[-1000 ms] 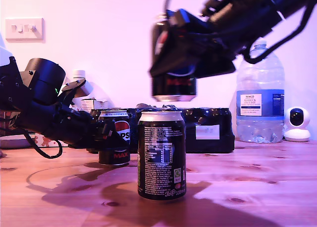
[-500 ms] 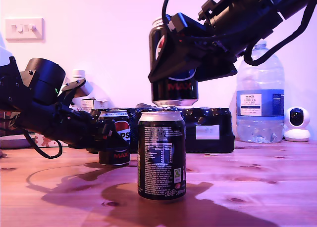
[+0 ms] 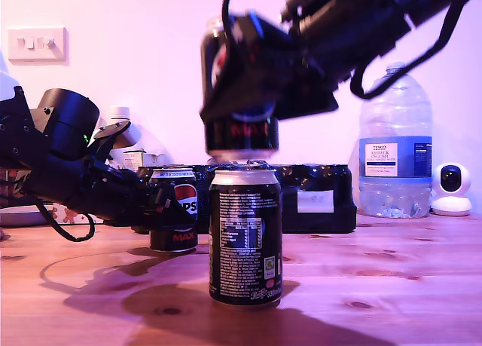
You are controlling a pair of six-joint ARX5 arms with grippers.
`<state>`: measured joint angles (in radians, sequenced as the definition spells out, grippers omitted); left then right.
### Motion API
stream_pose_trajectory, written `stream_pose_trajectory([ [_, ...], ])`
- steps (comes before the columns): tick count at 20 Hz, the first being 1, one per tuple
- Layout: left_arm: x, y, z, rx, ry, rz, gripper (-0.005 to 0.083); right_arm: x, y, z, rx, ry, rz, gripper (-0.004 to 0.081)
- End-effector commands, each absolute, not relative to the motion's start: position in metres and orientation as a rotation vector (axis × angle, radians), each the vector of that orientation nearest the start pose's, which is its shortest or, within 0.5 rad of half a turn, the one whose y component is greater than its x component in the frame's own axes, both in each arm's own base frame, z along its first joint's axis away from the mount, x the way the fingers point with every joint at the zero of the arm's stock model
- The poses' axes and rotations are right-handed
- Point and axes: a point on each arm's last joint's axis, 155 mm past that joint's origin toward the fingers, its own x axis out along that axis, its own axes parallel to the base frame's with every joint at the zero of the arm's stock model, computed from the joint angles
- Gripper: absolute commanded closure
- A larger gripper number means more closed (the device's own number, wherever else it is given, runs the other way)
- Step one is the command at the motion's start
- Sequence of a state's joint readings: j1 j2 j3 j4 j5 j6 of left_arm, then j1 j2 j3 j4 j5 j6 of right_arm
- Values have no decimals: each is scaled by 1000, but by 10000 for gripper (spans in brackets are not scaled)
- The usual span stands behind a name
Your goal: Stack up the Pepsi cans on top of each other
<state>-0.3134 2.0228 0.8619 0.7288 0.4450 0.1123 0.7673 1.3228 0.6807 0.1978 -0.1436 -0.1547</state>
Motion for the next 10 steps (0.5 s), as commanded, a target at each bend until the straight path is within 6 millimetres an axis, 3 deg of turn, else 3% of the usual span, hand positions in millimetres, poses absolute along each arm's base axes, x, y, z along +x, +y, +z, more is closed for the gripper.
stream_pose_trajectory([
  [1, 450, -231, 34, 75, 416, -777, 384, 283, 316, 185, -254, 274, 940, 434],
  [10, 450, -231, 34, 75, 415, -777, 384, 278, 311, 168, -227, 299, 932, 435],
])
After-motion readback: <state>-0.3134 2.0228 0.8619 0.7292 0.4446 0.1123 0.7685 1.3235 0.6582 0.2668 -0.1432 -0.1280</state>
